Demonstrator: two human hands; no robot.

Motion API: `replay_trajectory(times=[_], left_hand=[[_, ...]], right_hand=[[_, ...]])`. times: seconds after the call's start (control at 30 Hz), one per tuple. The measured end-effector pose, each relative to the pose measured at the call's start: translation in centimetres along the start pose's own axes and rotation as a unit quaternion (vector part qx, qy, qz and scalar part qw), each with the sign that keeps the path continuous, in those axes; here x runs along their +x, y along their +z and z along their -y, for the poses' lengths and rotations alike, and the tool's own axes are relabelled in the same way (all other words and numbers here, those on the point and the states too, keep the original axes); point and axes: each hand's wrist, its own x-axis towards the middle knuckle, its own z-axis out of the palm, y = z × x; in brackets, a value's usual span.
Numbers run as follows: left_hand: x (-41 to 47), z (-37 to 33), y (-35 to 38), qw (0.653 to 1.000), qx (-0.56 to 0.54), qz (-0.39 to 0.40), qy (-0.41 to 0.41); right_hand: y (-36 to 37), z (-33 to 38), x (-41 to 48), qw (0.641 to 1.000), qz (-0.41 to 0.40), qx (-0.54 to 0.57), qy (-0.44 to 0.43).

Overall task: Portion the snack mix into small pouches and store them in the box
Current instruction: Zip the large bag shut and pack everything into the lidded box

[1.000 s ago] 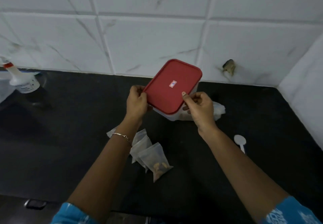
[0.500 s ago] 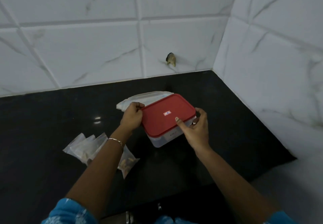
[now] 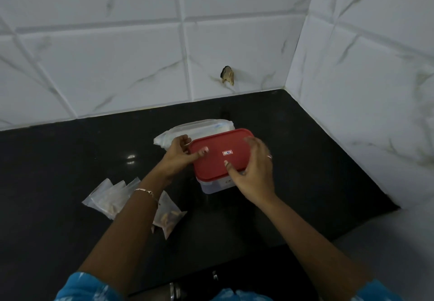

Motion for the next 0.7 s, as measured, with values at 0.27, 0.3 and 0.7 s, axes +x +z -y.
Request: replay_trajectory(times=[0.27,0.3,0.7], left_hand=[[-1.8,3.3,0.9,0.986,0.081,0.139,0.05],[-1.6,3.6,1.1,0.984,0.089,0.134,0.07],[-1.3,5.5,2.2,0.985,0.117,0.062,0.111]], right_hand=[[1.0,4.1,1.6,0.921,0.24,-0.264,-0.156],[1.2,4.3,1.4,0.907,0.249,-0.295,-0.165],[3.3,3.2,0.9,0.809,0.255,-0.446,-0.286]])
